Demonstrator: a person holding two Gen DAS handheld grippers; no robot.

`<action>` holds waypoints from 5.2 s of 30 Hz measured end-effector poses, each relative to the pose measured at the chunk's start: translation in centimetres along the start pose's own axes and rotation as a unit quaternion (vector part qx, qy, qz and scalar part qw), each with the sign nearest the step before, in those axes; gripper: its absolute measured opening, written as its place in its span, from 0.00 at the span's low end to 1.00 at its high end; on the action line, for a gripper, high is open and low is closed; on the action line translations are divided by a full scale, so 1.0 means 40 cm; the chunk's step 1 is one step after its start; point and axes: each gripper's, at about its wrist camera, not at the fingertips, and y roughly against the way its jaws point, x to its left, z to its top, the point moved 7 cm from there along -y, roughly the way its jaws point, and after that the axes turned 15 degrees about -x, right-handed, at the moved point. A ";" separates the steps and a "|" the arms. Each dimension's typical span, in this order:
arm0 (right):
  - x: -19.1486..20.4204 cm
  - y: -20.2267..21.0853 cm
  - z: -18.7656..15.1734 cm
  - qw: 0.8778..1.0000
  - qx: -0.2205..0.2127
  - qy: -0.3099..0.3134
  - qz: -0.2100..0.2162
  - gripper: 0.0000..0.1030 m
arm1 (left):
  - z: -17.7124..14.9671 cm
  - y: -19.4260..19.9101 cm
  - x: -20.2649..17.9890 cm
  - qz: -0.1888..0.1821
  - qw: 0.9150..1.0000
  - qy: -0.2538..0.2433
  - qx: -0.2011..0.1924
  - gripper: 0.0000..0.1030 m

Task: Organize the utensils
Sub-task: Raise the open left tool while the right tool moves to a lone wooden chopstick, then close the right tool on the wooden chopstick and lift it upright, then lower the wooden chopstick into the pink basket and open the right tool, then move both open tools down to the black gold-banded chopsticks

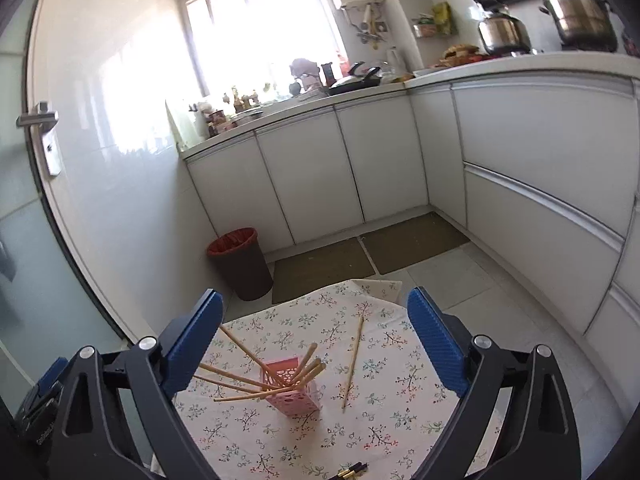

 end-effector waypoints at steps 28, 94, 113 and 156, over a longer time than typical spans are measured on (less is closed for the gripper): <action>-0.177 -0.977 -0.688 0.881 0.466 -0.031 -0.077 0.55 | -0.220 -0.055 0.203 0.069 0.996 -0.041 -0.043 0.93; 0.299 -0.325 -0.247 0.986 -0.025 0.129 0.104 0.08 | -0.166 0.034 0.229 0.074 0.996 -0.001 -0.039 0.93; 0.114 0.078 -0.126 0.992 -0.039 0.113 0.038 0.79 | -0.112 0.096 0.059 0.046 0.999 -0.003 -0.007 0.93; -0.301 0.189 -0.463 0.972 0.228 -0.037 -0.047 0.94 | -0.730 -0.167 -0.198 -0.087 0.879 -0.174 0.435 0.93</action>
